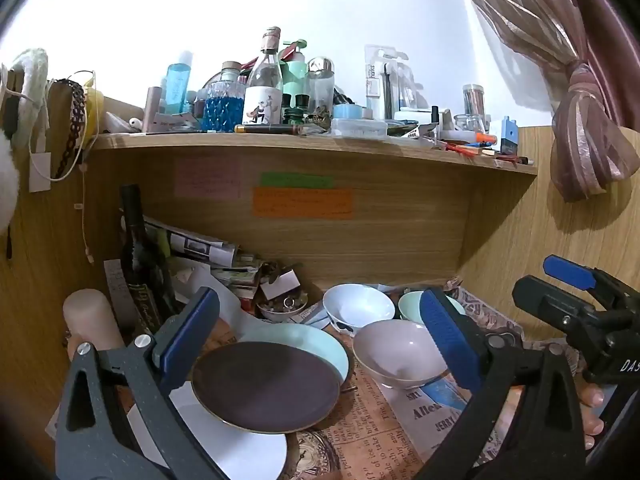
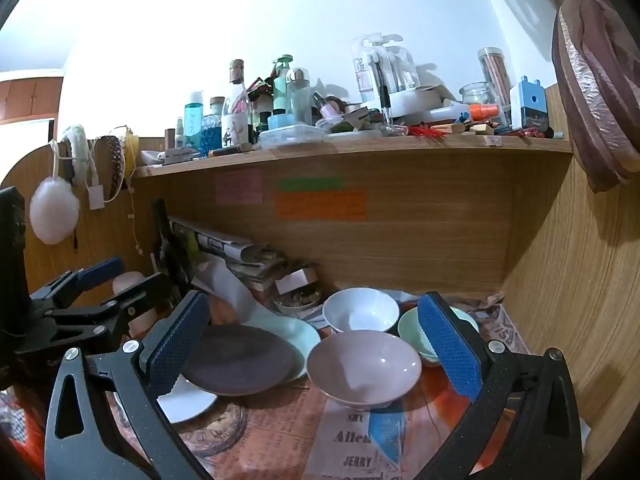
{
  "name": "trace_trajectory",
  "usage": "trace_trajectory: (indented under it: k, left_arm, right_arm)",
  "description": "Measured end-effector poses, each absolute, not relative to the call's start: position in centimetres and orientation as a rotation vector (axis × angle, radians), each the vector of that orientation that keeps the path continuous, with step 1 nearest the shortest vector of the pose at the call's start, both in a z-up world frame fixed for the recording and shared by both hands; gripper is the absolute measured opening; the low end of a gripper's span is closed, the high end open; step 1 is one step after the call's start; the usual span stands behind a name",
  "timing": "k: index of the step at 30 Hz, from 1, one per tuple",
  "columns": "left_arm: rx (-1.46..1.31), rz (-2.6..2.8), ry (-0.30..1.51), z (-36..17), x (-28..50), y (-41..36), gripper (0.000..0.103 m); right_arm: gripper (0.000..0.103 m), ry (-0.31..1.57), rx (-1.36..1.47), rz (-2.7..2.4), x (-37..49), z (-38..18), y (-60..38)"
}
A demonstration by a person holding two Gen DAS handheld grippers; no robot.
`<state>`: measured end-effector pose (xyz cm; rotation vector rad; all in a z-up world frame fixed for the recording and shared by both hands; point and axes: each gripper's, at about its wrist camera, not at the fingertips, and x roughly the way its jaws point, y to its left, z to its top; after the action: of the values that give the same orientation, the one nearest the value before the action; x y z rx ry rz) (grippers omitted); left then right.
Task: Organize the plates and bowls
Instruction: 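Move both grippers toward the dark brown plate on the table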
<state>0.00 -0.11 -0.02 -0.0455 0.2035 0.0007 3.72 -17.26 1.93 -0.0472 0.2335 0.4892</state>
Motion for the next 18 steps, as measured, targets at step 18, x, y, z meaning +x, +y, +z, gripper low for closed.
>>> trace_trajectory:
  k: [18]
  left_arm:
    - [-0.051,0.005,0.207,-0.1,0.2,-0.3,0.102]
  right_arm:
    - [0.103,0.240,-0.031,0.497,3.9,1.9,-17.3]
